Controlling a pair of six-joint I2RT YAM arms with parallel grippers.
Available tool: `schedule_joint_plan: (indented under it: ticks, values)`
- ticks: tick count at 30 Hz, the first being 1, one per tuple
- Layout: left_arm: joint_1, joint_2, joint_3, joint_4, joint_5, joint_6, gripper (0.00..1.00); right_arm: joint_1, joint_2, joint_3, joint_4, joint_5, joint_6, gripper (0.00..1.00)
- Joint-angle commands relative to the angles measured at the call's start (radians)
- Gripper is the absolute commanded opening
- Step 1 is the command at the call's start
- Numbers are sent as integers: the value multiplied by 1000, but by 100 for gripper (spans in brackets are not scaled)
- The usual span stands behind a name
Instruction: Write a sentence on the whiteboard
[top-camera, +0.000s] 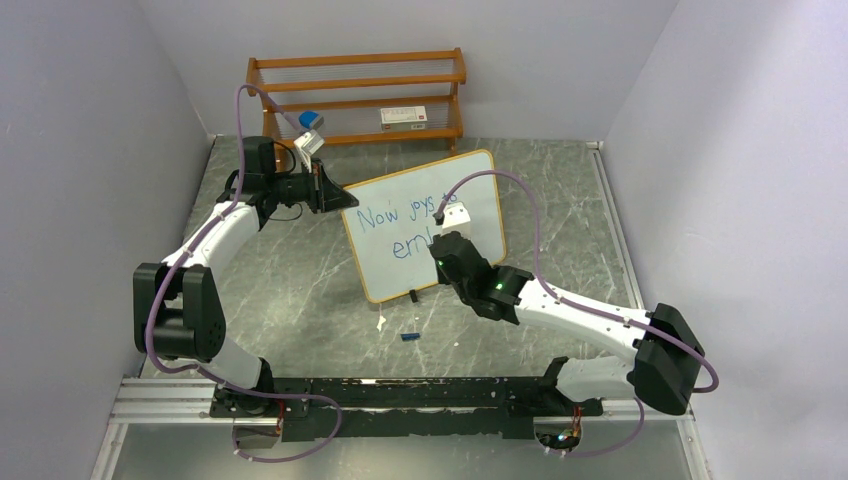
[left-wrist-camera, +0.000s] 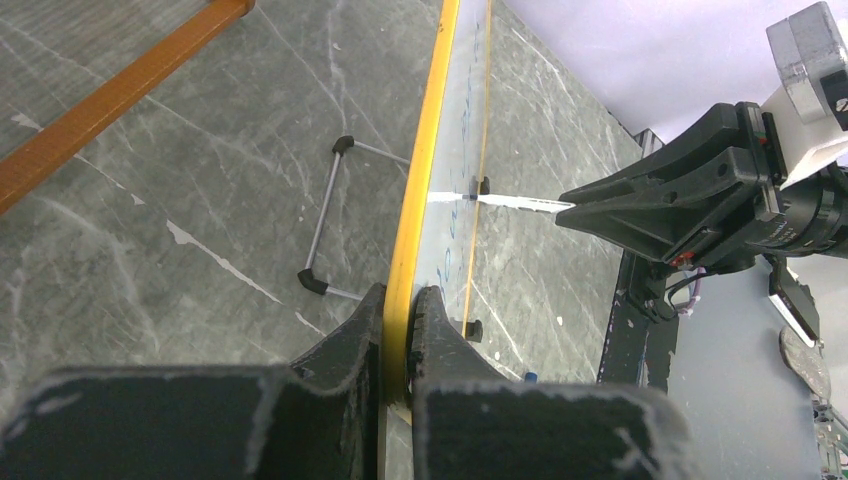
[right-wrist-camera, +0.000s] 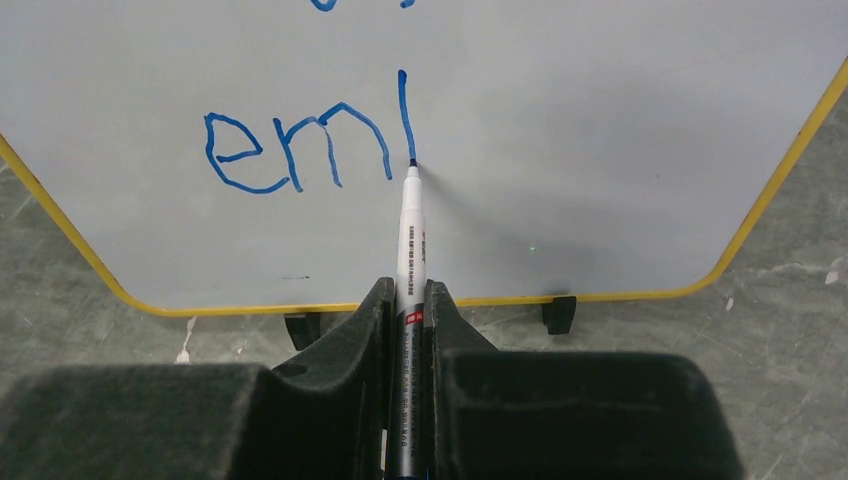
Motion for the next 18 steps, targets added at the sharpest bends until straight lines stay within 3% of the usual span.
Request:
schedule_joint_plan:
  ticks: [1, 18]
  values:
    - [-55, 73, -50, -116, -215, 157, 5, -10, -16, -19, -24, -6, 19, 0]
    - [-56, 75, -49, -118, -216, 157, 5, -8, -62, -27, 31, 19, 4, 0]
